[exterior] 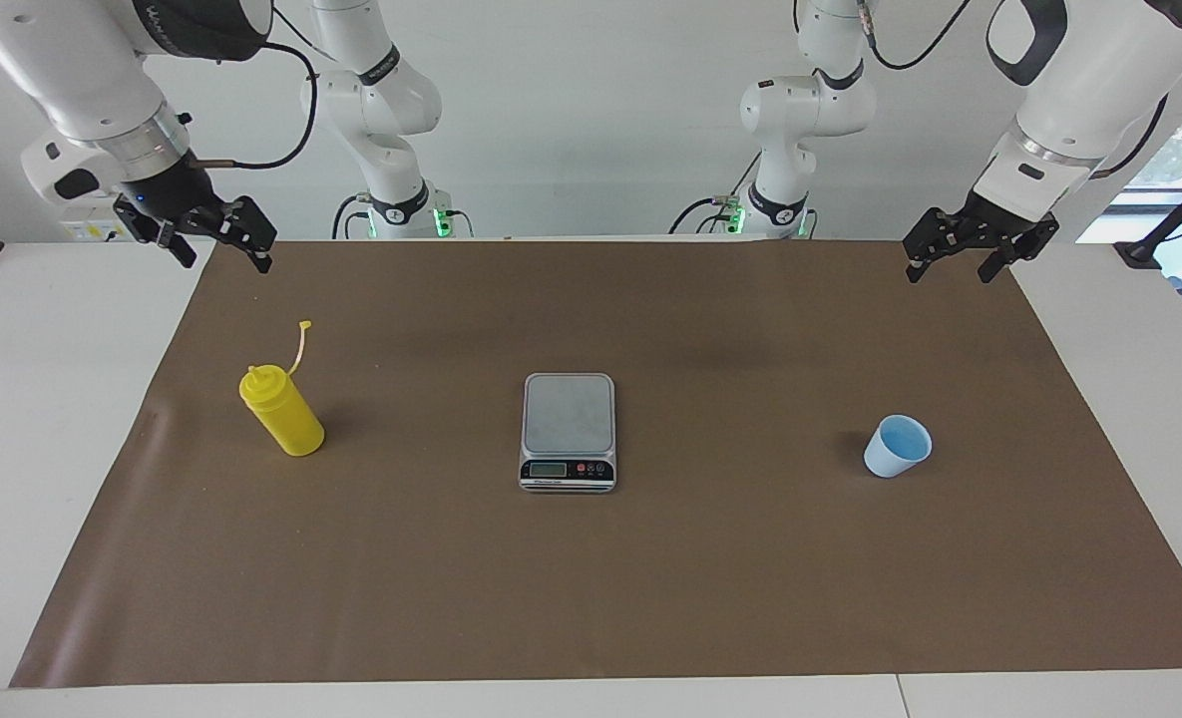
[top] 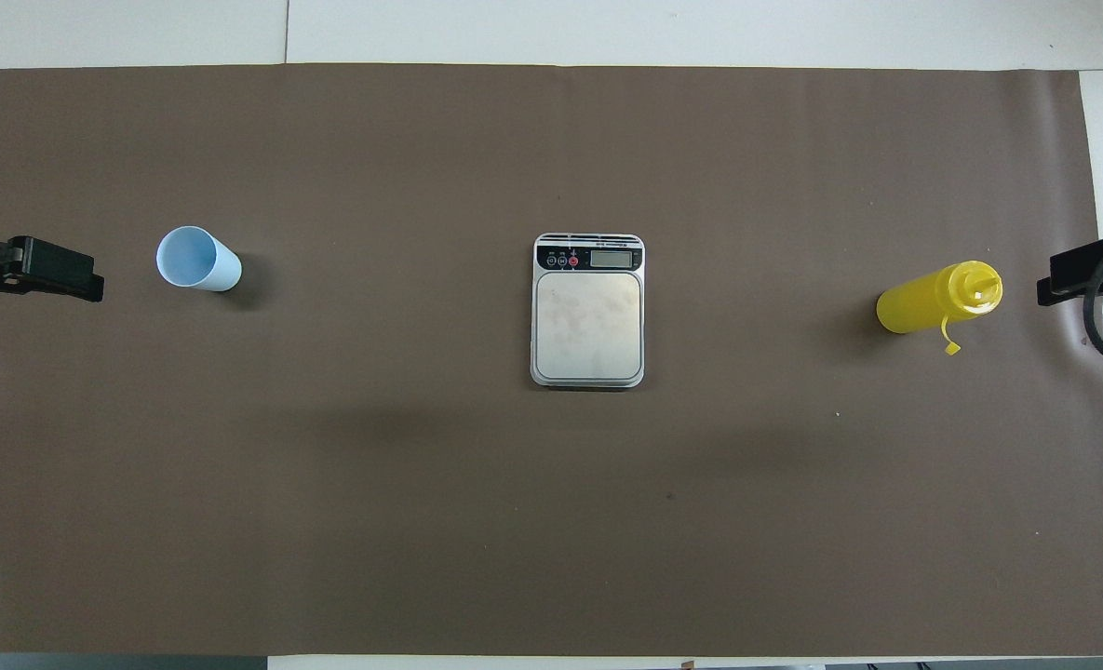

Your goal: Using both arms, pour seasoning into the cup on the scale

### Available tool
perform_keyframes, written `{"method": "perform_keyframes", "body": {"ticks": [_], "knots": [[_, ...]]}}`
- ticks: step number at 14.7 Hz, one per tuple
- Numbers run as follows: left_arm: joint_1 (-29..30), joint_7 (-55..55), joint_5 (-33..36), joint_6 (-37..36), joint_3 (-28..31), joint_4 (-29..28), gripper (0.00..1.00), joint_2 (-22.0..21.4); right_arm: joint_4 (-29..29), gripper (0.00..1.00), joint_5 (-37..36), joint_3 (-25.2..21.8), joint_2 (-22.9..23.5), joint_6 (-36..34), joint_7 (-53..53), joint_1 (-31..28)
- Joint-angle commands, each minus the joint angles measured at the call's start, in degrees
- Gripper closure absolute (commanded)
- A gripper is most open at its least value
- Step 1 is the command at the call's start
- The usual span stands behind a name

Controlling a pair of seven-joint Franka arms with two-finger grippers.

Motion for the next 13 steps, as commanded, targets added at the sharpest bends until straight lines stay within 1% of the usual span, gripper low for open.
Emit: {"method": "perform_keyframes", "body": {"ticks": [1,11,13], "knots": [[0.2,-0.3,-0.2,-0.6,-0.2,-1.5,0.0,-1.4,-1.0,0.0,1.0,0.1,-0.8,0.2,-1.7,-0.7],[0.2,0.1,-0.1,-0.8,-0.1,-1.4,0.0,-1.4,-1.0,0.0,1.0,0.0,-0.9,0.5,-1.0,-0.5],[0.2,0.1,-0.1,-0.7,-0.2,-1.5,0.0,-1.4,-1.3,0.0,1.0,0.0,-0.9,0.5,-0.6,-1.9]]}}
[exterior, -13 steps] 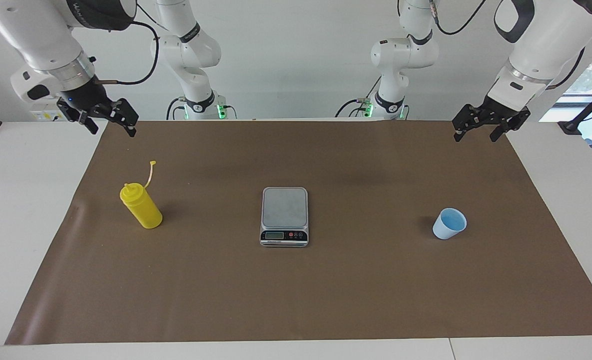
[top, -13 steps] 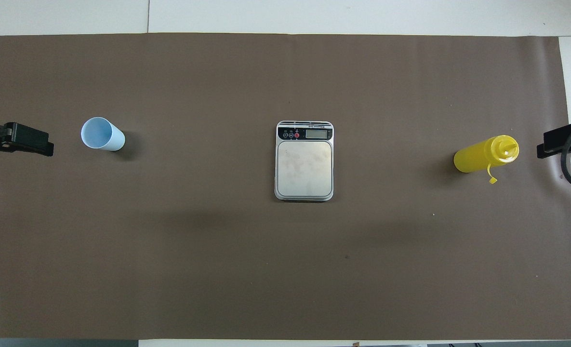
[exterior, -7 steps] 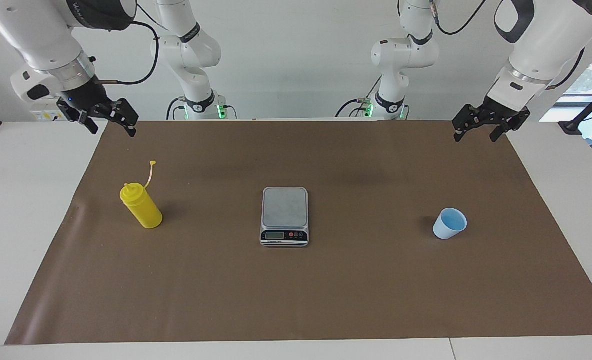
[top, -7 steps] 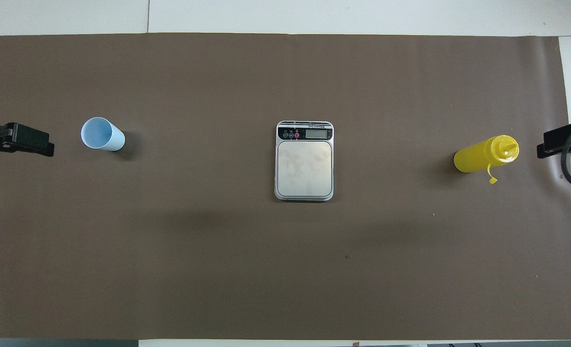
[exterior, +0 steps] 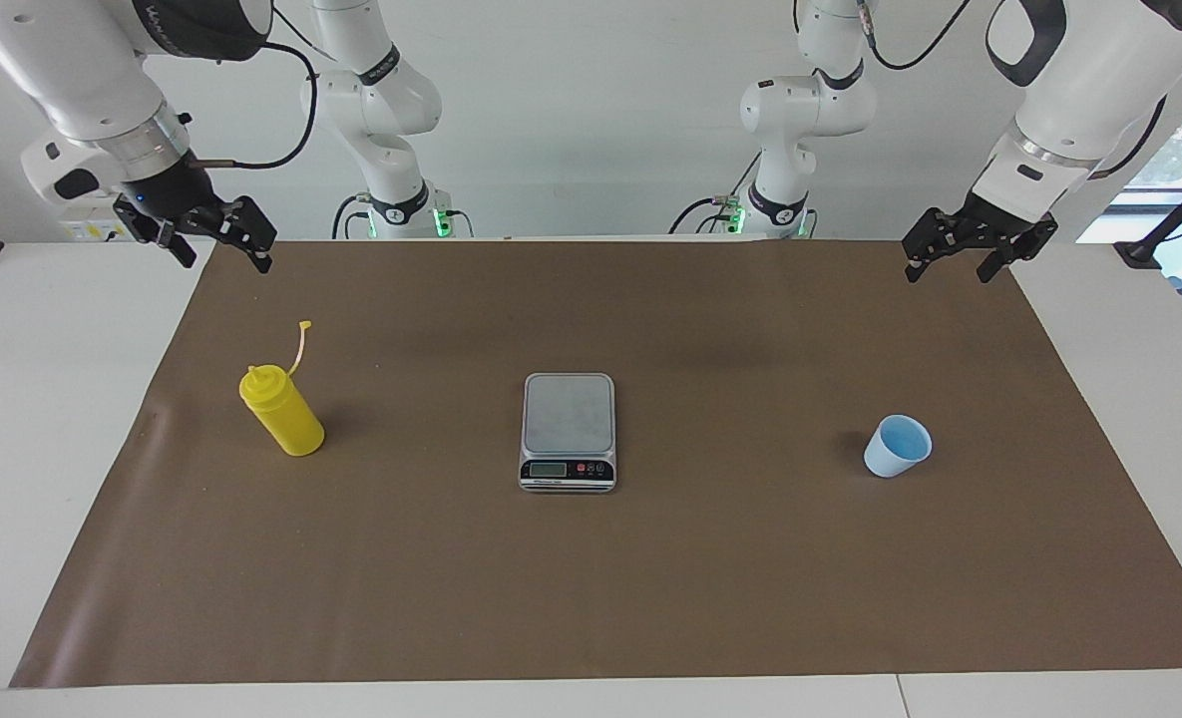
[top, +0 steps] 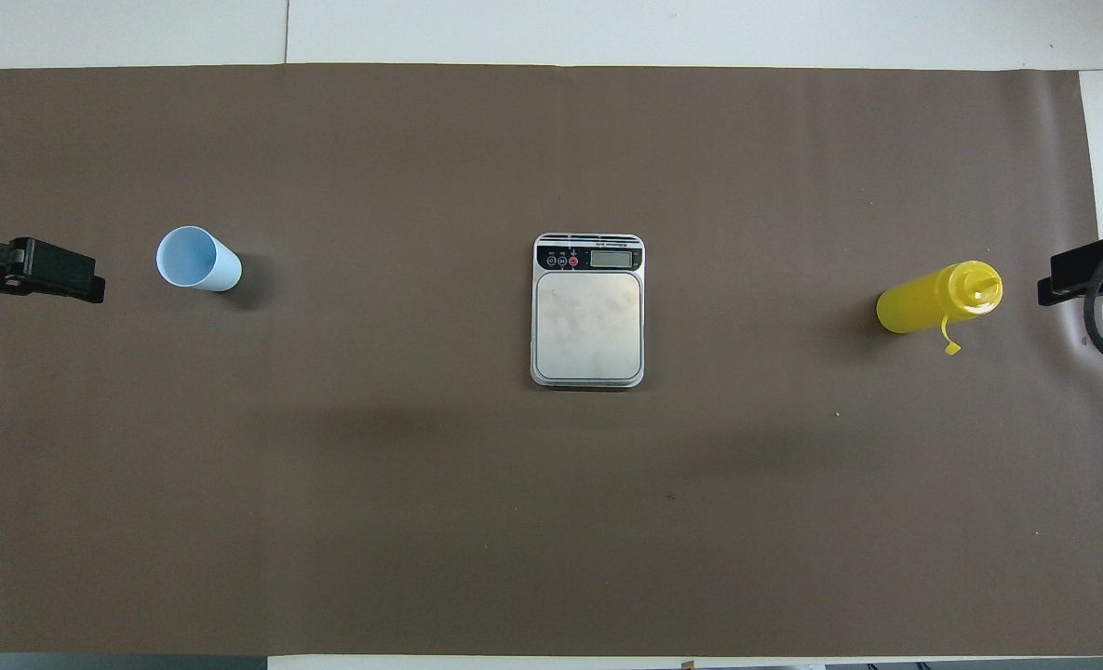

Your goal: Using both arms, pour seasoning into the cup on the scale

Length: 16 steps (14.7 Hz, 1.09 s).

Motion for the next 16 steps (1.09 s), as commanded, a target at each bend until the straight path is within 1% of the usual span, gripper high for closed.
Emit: {"method": "perform_keyframes", "body": {"ticks": [1,2,3,5,7,8,9,10,11,12,14,15,16], "knots": [[0.2,0.1,-0.1,-0.5,-0.2,-1.4,0.0,-1.5,-1.2,0.0,1.1,0.1,-0.8,1.4,0.9,-1.8],[0.3,0.1,-0.1,-0.4,-0.2,-1.4,0.0,-1.5,-1.0,0.0,1.2,0.2,-0.7,3.1,3.9,-1.8],[0.3,0.2,-0.1,-0.4,-0.2,-1.4,0.0,-1.5,-0.8,0.0,1.5,0.2,-0.4,3.2,7.6,-1.9],[0.3,0.2,-0.1,-0.3,-0.2,-1.4,0.0,-1.4,0.2,0.0,5.5,-0.3,0.4,2.9,12.9,-2.7],[0.2,0.1,-0.1,-0.3,-0.1,-1.4,0.0,-1.5,1.1,0.0,7.5,-0.4,1.7,1.5,18.1,-5.6],[0.2,-0.5,-0.1,-0.5,-0.2,-1.4,0.0,-1.5,2.7,0.0,10.0,-0.5,3.9,-0.2,20.0,-7.4],[0.2,-0.3,-0.1,-0.5,-0.2,-1.4,0.0,-1.5,8.5,0.0,12.0,-0.4,9.5,-4.9,22.0,-9.7],[0.2,-0.4,-0.1,-0.9,-0.2,-1.5,0.0,-1.5,16.8,0.0,12.9,-0.3,15.8,-7.9,24.1,-11.1],[0.2,-0.4,-0.1,-1.0,-0.2,-2.0,0.0,-1.8,22.8,0.0,14.7,-0.2,21.1,-10.4,26.5,-12.6],[0.2,0.0,-0.1,0.3,-0.2,-3.0,0.0,-2.0,23.7,0.0,17.4,-0.3,22.7,-10.7,29.0,-13.6],[0.3,0.1,-0.1,6.6,-0.2,-6.7,0.0,-3.2,23.7,0.0,22.8,-0.3,25.1,-10.5,37.0,-16.4],[0.4,0.1,0.0,9.0,-0.2,-7.7,0.0,-3.1,23.9,0.0,24.8,-0.3,26.2,-10.9,38.5,-17.6],[0.4,0.2,-0.1,10.5,-0.2,-8.2,0.0,-2.5,23.8,0.0,27.2,-0.3,28.3,-11.3,39.6,-19.4]]}}
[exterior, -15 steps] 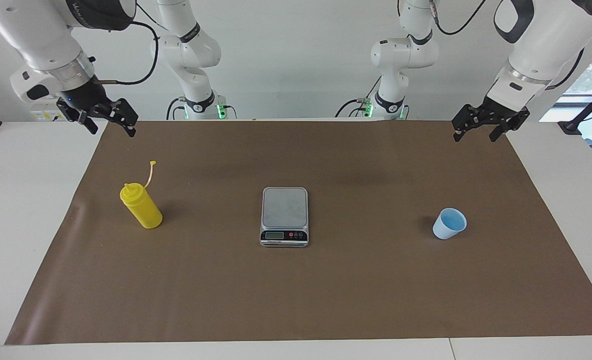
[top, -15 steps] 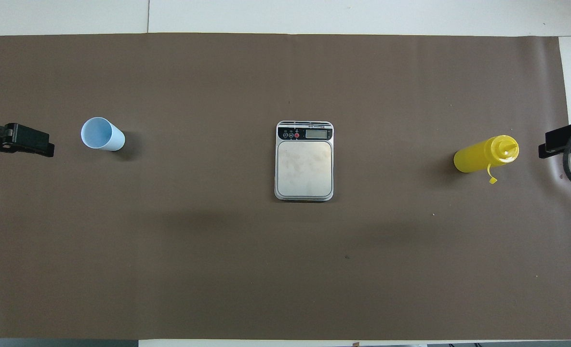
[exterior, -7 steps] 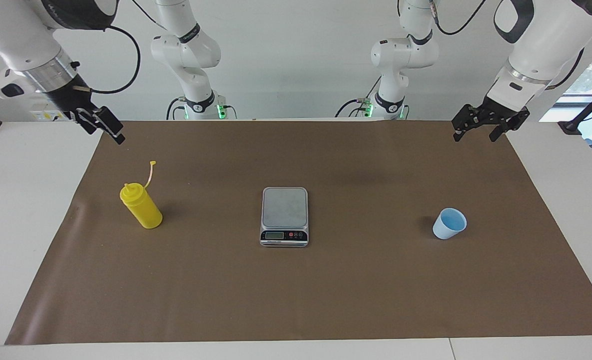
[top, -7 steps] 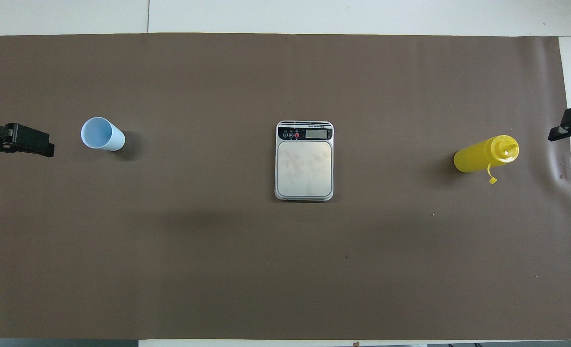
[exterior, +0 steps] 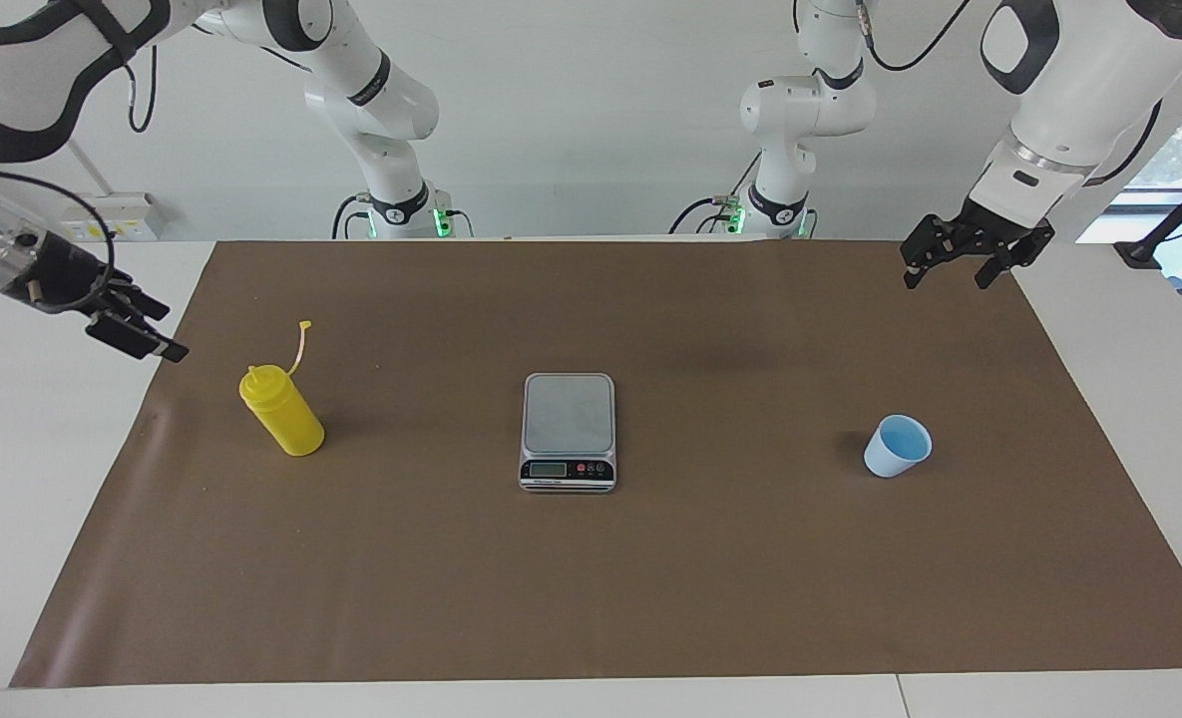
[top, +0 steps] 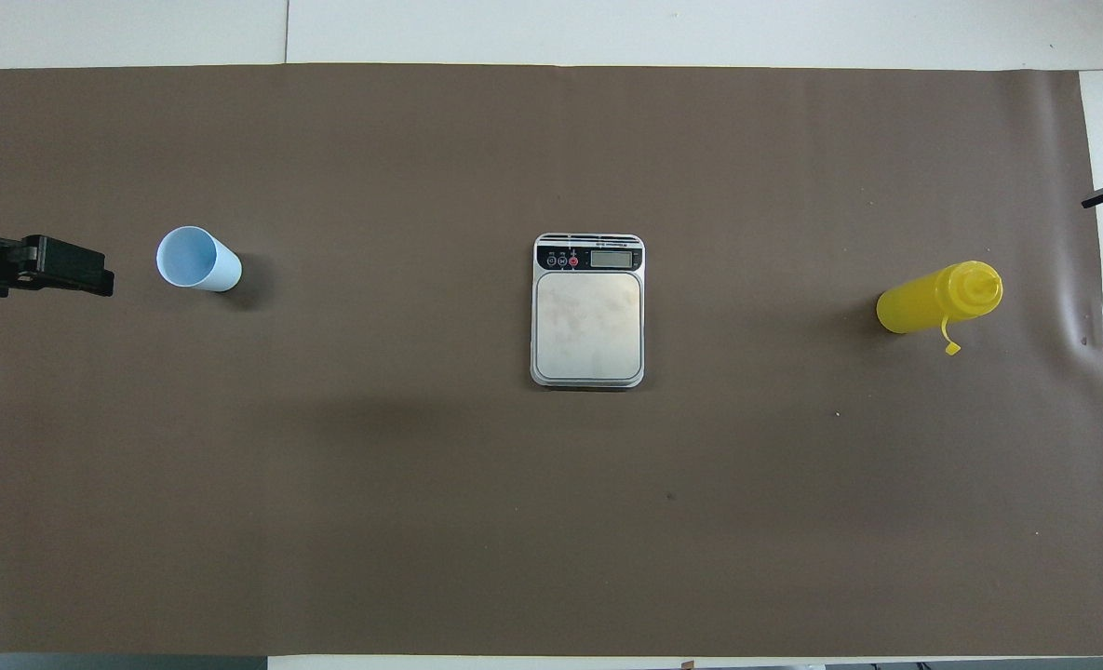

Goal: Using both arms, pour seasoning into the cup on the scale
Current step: 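Grasp the white cup with the left gripper while the right gripper reaches the bottle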

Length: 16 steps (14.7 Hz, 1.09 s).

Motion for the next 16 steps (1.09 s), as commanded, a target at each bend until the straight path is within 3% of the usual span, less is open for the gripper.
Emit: {"method": "perform_keyframes", "body": {"ticks": [1,2,4,8,13,16], "knots": [[0.4,0.3,-0.1,6.6,-0.1,-5.5,0.0,-0.9,3.7,0.0,7.3,0.6,7.0,-4.1,5.2,-5.9],[0.5,0.3,-0.1,10.0,-0.2,-7.4,0.0,-0.6,4.1,0.0,11.5,0.6,10.4,-5.0,7.1,-8.7],[1.5,0.4,0.0,16.4,-0.2,-11.7,0.0,0.5,3.7,0.0,13.5,0.6,10.9,-4.8,10.7,-9.3],[3.1,2.0,0.0,24.5,-0.1,-12.8,0.0,7.3,0.2,0.0,17.1,0.8,12.1,-3.1,14.4,-10.2],[5.9,3.7,0.0,34.7,-0.2,-13.8,0.0,14.8,-14.9,0.0,19.9,0.8,7.0,6.1,14.4,-10.4],[6.2,3.7,0.0,41.8,-0.2,-17.6,0.01,15.8,-21.0,0.0,21.0,1.0,7.1,9.0,13.2,-11.1]]}}
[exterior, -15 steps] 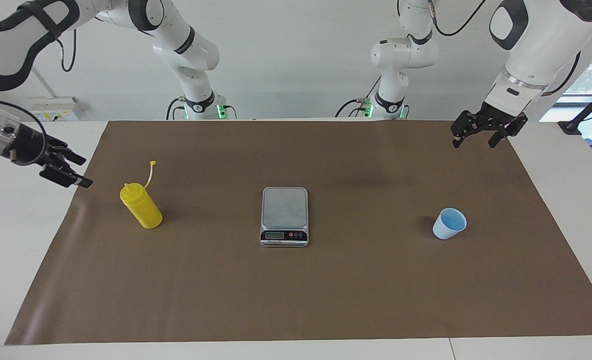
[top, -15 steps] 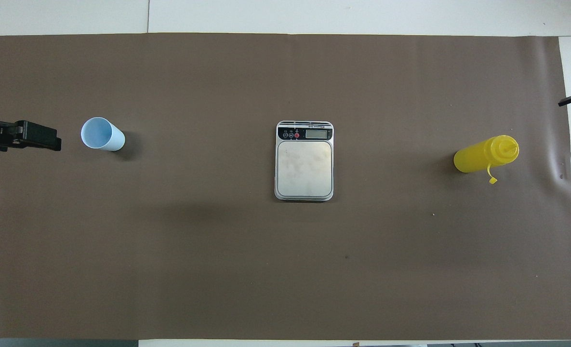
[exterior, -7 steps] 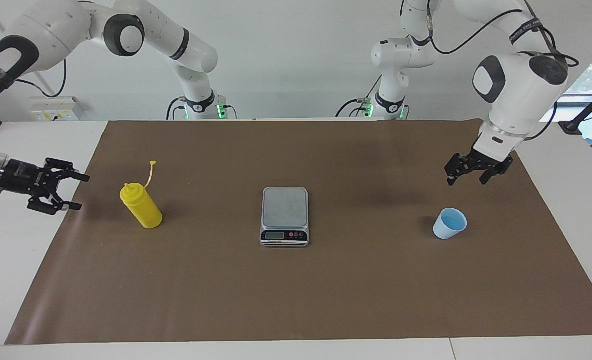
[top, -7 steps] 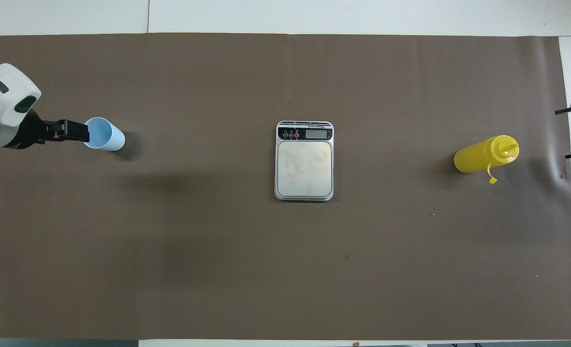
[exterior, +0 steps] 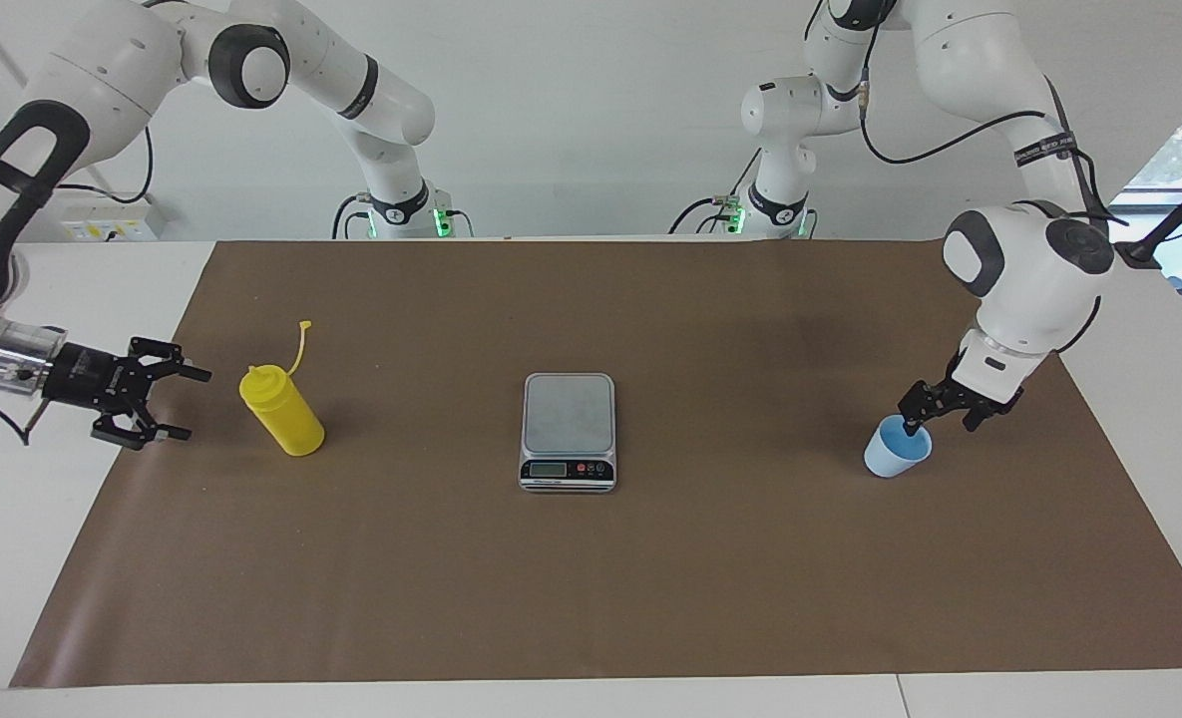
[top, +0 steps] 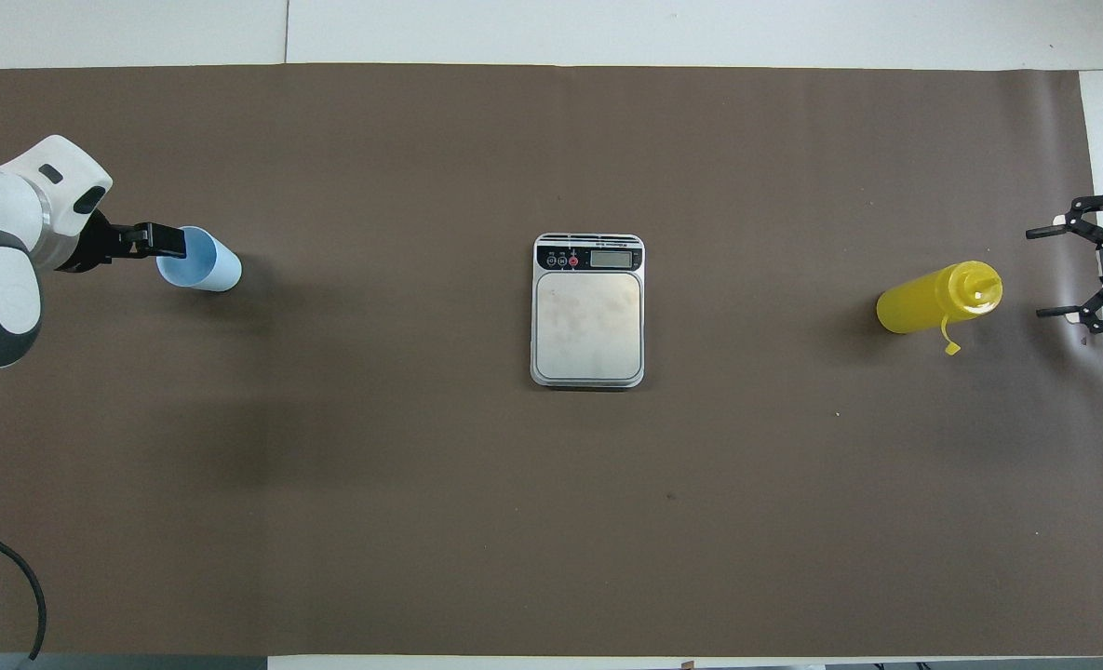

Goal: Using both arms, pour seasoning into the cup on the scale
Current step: 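Grasp the white cup with the left gripper while the right gripper reaches the bottle, then place the cup on the scale with the left gripper while the right gripper closes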

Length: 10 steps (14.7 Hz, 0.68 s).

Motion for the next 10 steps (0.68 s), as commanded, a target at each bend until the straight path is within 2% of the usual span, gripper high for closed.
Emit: {"method": "perform_keyframes", "body": {"ticks": [1,2,4,6,10], "knots": [[0.3,0.8,-0.1,6.4,-0.3,-4.5,0.09,-0.3,-7.0,0.0,2.8,0.6,-1.7,2.1,-1.0,-1.1],[0.3,0.5,-0.1,7.0,-0.3,-5.1,0.32,0.4,-8.0,0.0,3.3,0.6,-1.2,2.0,-1.5,-1.1],[0.3,0.1,-0.1,6.1,-0.4,-5.3,1.0,0.4,-11.5,0.0,7.6,0.6,-1.0,2.5,-5.0,-1.0],[0.2,-0.4,-0.2,4.6,-0.4,-5.3,1.0,0.1,-14.5,0.0,8.3,0.6,-1.1,4.0,-8.1,-0.8],[-0.9,-1.7,-0.3,0.3,-0.6,-5.0,1.0,-2.4,-15.4,0.0,8.4,0.9,-1.1,6.3,-8.3,0.5]]}}
